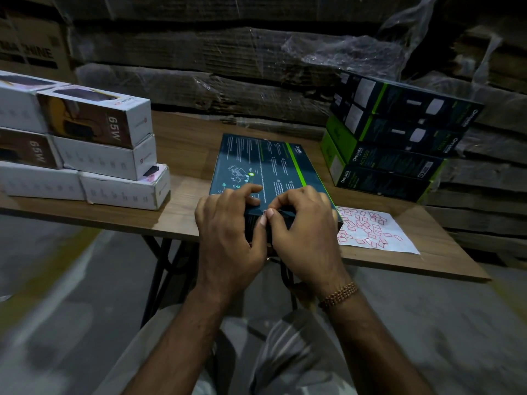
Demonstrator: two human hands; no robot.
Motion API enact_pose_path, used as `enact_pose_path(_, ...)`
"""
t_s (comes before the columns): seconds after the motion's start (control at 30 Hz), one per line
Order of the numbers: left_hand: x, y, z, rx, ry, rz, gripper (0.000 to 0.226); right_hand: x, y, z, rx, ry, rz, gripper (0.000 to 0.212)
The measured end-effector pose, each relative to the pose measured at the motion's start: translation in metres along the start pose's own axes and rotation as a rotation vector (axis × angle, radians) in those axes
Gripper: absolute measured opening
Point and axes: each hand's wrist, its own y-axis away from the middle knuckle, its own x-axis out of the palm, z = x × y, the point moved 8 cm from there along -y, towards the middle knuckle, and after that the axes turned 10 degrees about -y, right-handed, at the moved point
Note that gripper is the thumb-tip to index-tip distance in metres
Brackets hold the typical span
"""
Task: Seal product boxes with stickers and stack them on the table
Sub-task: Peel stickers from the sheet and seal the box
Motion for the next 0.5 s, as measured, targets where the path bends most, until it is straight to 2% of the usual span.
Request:
enact_pose_path(0.13, 0.002, 0.001, 0.002, 0.011, 0.007, 0.01, 0.047, -0.001, 0.0, 0.0, 0.021, -0.056, -0.045, 0.01)
enact_pose_path(0.23, 0.001, 0.001, 0.002, 0.018, 0.012, 0.001, 0.048, -0.004, 0.0, -0.004, 0.033, -0.176, -0.076, 0.029)
enact_pose_path(0.37, 0.0, 0.002, 0.001, 0.065, 0.012, -0.021, 0.046, -0.013, 0.003, -0.012, 0.008, -0.325, -0.127, 0.024)
enact_pose_path(0.5, 0.003, 0.005, 0.003, 0.105, -0.014, -0.045, 0.028, -0.015, 0.014, -0.003, -0.171, -0.275, -0.108, 0.021)
